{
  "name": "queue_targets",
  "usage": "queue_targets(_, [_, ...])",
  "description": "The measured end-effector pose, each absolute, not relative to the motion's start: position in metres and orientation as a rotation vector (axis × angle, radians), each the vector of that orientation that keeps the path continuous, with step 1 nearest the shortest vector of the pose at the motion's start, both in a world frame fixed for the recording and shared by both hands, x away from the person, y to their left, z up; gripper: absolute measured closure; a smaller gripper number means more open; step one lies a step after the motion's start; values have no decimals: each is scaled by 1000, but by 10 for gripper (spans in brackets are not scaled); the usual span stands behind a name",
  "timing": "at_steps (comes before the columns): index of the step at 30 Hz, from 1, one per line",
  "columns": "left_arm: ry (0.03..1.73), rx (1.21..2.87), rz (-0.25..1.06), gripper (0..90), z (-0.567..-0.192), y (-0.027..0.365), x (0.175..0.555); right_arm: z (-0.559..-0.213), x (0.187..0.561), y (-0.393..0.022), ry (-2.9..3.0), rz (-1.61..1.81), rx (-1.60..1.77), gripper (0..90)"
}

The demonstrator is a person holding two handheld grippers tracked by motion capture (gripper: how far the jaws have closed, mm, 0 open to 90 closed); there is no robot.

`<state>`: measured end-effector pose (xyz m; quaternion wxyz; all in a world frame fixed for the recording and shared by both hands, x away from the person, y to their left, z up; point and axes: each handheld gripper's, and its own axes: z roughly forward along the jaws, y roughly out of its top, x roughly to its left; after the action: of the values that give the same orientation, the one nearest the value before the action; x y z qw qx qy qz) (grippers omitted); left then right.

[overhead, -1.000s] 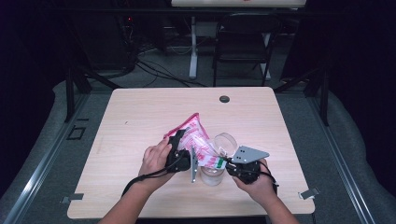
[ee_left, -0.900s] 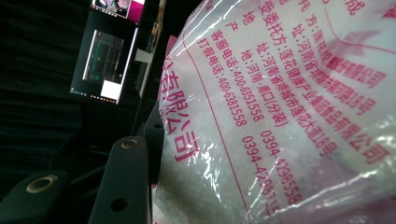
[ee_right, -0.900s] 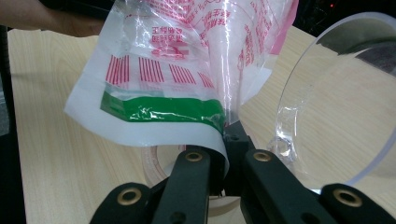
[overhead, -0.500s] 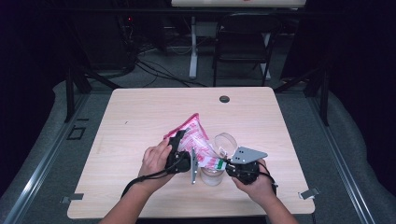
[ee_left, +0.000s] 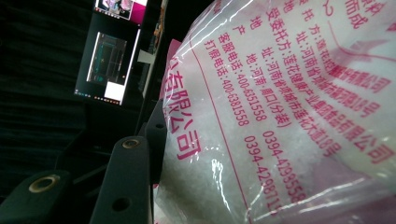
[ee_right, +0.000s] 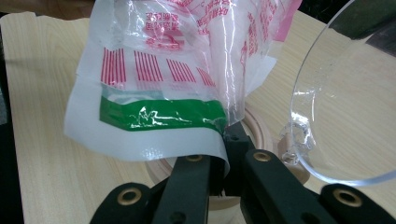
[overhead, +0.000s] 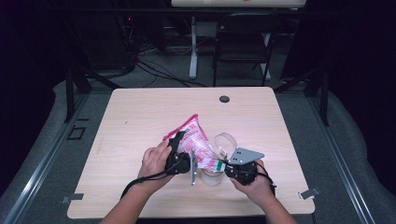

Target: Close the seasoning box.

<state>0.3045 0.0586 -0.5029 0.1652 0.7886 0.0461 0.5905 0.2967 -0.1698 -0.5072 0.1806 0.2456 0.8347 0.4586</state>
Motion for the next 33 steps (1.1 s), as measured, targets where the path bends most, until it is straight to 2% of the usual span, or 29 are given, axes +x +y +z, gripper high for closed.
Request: queue_targets(33, [90,2232,1720,576,-497,56,303,-507,296,-171,2353,1301,695,900])
